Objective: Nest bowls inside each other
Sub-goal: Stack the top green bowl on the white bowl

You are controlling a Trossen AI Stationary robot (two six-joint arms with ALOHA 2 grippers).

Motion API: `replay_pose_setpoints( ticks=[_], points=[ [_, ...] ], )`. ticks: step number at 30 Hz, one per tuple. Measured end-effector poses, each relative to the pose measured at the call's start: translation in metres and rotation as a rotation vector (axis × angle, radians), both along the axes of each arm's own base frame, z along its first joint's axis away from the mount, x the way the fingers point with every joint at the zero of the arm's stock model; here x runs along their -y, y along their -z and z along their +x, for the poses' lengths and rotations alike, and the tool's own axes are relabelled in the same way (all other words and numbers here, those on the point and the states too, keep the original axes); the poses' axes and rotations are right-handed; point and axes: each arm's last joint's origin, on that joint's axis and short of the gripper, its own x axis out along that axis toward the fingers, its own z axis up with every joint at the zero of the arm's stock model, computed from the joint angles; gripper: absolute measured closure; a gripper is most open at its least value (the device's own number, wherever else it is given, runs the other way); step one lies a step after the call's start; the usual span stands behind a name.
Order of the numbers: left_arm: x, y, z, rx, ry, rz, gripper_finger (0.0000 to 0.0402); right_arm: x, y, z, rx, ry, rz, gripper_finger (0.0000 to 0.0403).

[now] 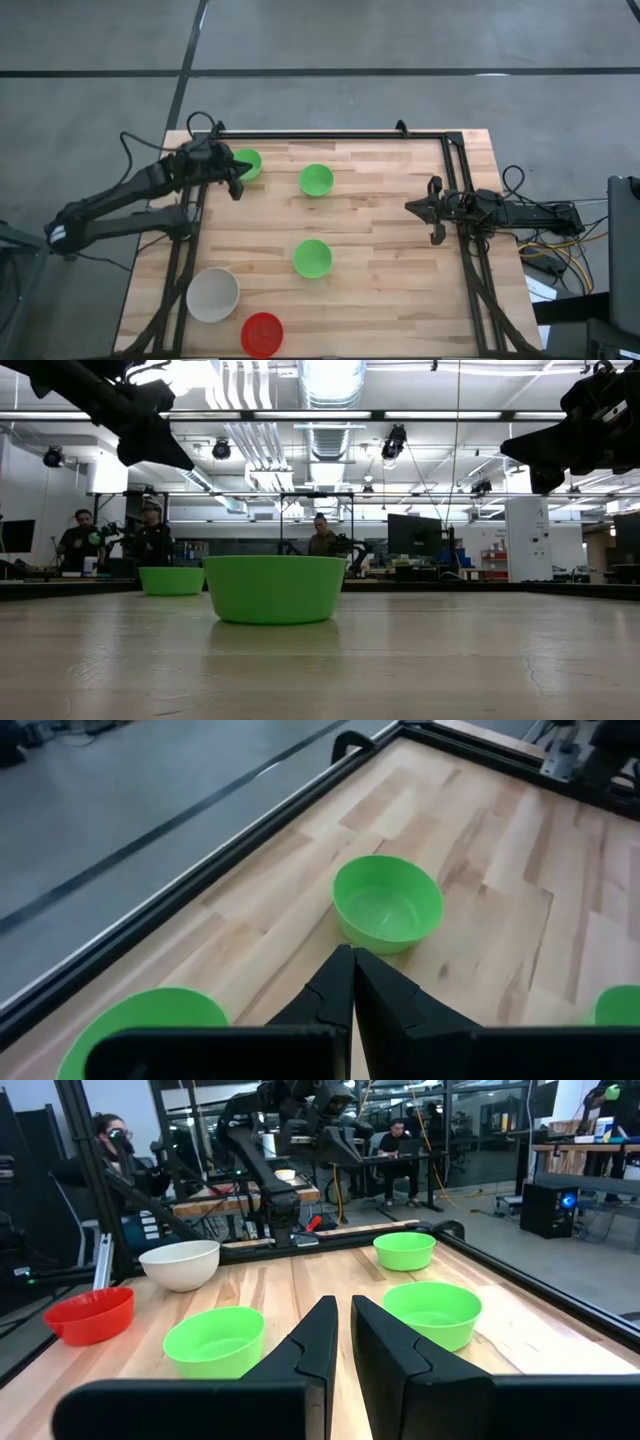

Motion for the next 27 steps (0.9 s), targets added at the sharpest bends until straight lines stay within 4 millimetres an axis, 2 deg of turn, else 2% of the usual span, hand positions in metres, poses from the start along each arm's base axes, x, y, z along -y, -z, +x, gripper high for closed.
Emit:
replay_pose_setpoints(
  ticks=[8,18,27],
  points=[
    [-0.004,0.001,-0.003,-0.003,-0.062,-0.018,0.039,0.0,0.0,0.0,0.0,0.0,0.0,0.0369],
    [-0.016,0.018,-0.008,-0.153,-0.182,-0.111,0.039,0.0,0.0,0.0,0.0,-0.001,0.0,0.0369],
    [-0.029,0.03,0.0,-0.252,-0.164,-0.149,0.039,0.0,0.0,0.0,0.0,-0.001,0.0,0.0369]
  ],
)
